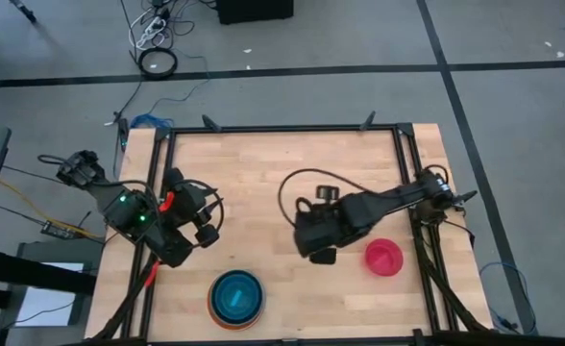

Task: Nest bowls inside each other
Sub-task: Stack the red bowl on top of the light blue bowl

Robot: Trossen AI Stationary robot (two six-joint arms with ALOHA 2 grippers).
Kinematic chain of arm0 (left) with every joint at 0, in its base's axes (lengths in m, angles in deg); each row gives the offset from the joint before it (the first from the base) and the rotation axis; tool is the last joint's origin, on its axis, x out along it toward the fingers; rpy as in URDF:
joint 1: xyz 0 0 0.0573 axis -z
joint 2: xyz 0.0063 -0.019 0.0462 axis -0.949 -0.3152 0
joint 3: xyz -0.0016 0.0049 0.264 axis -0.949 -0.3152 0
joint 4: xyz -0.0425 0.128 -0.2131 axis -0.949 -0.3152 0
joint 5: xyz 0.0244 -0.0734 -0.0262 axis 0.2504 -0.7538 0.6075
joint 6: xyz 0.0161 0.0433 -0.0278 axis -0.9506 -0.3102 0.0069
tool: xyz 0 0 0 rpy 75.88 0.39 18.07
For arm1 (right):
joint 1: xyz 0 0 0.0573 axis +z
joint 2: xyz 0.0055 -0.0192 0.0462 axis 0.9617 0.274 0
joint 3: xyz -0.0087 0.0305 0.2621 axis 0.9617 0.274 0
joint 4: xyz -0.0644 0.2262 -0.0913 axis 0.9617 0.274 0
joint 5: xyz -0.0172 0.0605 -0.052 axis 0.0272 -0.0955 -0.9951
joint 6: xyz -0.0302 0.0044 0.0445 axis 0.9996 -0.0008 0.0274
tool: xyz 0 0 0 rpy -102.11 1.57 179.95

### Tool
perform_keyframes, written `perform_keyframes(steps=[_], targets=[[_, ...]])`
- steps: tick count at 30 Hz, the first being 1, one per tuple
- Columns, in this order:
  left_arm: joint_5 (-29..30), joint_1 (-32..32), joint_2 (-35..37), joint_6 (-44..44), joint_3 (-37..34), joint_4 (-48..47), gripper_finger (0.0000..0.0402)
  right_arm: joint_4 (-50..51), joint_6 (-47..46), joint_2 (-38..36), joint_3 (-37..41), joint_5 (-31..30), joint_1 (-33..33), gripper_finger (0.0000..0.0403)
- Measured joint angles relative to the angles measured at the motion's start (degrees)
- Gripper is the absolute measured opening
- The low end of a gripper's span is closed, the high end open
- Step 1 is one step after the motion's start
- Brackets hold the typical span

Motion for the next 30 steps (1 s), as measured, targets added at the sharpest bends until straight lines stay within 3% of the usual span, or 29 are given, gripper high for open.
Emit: perform_keyframes(steps=[6,11,16,20,24,30], targets=[[0.0,1.21,-0.11,0.75,0.0,0.29,0.0127,-0.75,-13.28,-6.83,7.39,0.23,3.39,0.0125],[0.0,1.87,-0.13,1.83,0.0,0.32,0.0127,-0.78,-27.26,-13.49,20.81,0.92,5.75,0.0125],[0.03,1.87,-0.13,1.92,0.0,0.36,0.0127,-3.12,-38.01,-18.97,38.15,7.07,6.95,0.0134],[0.06,1.87,-0.13,1.95,0.0,0.33,0.0127,-13.63,-42.27,-23.02,51.08,14.05,7.3,0.0141],[0.08,1.87,-0.13,1.95,0.0,0.31,0.0127,-30.45,-44.55,-26.23,62.22,20.42,7.71,0.0148],[0.26,1.87,-0.13,1.95,0.0,0.26,0.0127,-43.31,-49.18,-26.84,71.53,24.98,8.64,0.0154]])
